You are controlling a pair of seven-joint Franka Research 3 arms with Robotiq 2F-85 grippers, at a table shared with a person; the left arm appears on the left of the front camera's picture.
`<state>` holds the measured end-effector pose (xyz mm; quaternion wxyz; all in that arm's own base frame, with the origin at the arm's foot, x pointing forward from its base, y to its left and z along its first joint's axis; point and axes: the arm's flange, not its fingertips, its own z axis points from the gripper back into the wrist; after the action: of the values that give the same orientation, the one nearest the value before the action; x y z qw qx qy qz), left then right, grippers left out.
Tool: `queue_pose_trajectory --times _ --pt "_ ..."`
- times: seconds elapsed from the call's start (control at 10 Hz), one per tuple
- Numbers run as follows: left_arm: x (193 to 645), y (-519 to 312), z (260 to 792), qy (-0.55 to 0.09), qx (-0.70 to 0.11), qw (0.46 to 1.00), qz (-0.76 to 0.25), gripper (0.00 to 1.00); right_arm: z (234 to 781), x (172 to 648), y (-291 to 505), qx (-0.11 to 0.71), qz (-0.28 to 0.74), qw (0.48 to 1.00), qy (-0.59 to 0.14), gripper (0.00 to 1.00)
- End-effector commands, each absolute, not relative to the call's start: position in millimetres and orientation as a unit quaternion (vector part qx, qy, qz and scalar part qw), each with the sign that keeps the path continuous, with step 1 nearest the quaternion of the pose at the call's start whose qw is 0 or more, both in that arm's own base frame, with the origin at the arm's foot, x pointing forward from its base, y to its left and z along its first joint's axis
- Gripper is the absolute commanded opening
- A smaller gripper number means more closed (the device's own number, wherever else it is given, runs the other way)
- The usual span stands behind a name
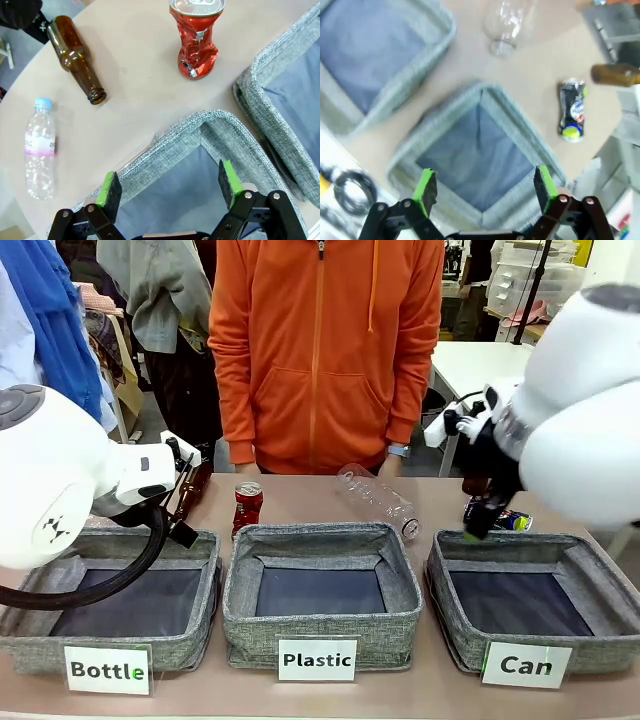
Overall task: Sort the can waste into the basket.
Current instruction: Pick up the can waste from the table and place it in the right Fabric basket.
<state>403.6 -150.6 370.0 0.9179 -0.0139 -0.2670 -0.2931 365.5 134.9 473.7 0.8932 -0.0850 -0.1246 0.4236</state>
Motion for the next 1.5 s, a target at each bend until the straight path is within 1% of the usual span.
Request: queue_pose_trajectory --times 0.0,0.1,0.2,0.3,0.4,0.5,0.6,0.7,0.8,0.9,1.0,1.1,1.2,1.3,1.4 --pt "403 -151 370 -0.267 -0.014 0.918 -0.293 1.00 495 377 101 -0.069 0.466 0.878 -0.086 1.00" --pt "403 -151 370 -0.267 -0.014 0.918 -0.293 1.00 493 382 82 -0.040 0.460 0.883 -0.089 1.00" --pt "403 -151 370 -0.267 -0.014 0.918 -0.293 1.00 488 382 71 -0.024 0.429 0.897 -0.106 1.00" --pt "404 -151 370 -0.267 -0.014 0.918 -0.293 1.00 483 370 69 -0.007 0.431 0.892 -0.136 1.00" --pt "358 -143 405 -0.289 0.004 0.903 -0.319 1.00 482 352 64 0.014 0.433 0.886 -0.164 1.00" --pt "321 -120 437 -0.243 0.003 0.903 -0.355 1.00 483 339 47 0.031 0.393 0.900 -0.188 1.00" --pt "292 -88 461 -0.244 -0.051 0.887 -0.388 1.00 484 329 25 0.068 0.370 0.906 -0.196 1.00" --pt "270 -57 481 -0.245 -0.073 0.887 -0.385 1.00 484 320 3 0.111 0.344 0.911 -0.201 1.00" --pt "247 -19 491 -0.249 -0.115 0.875 -0.399 1.00 486 306 -28 0.164 0.319 0.907 -0.219 1.00" --pt "228 17 498 -0.269 -0.171 0.861 -0.397 1.00 487 291 -58 0.211 0.286 0.904 -0.238 1.00" --pt "225 54 500 -0.293 -0.220 0.855 -0.366 1.00 485 280 -85 0.252 0.247 0.900 -0.256 1.00" --pt "219 93 485 -0.330 -0.285 0.840 -0.321 1.00 480 275 -114 0.283 0.214 0.898 -0.262 1.00" --pt "217 124 455 -0.361 -0.360 0.821 -0.258 1.00 471 278 -141 0.324 0.188 0.893 -0.250 1.00" --pt "225 148 426 -0.371 -0.424 0.804 -0.191 1.00 455 282 -163 0.367 0.159 0.881 -0.252 1.00" --pt "234 152 400 -0.364 -0.472 0.792 -0.127 1.00 440 284 -179 0.394 0.126 0.872 -0.260 1.00"
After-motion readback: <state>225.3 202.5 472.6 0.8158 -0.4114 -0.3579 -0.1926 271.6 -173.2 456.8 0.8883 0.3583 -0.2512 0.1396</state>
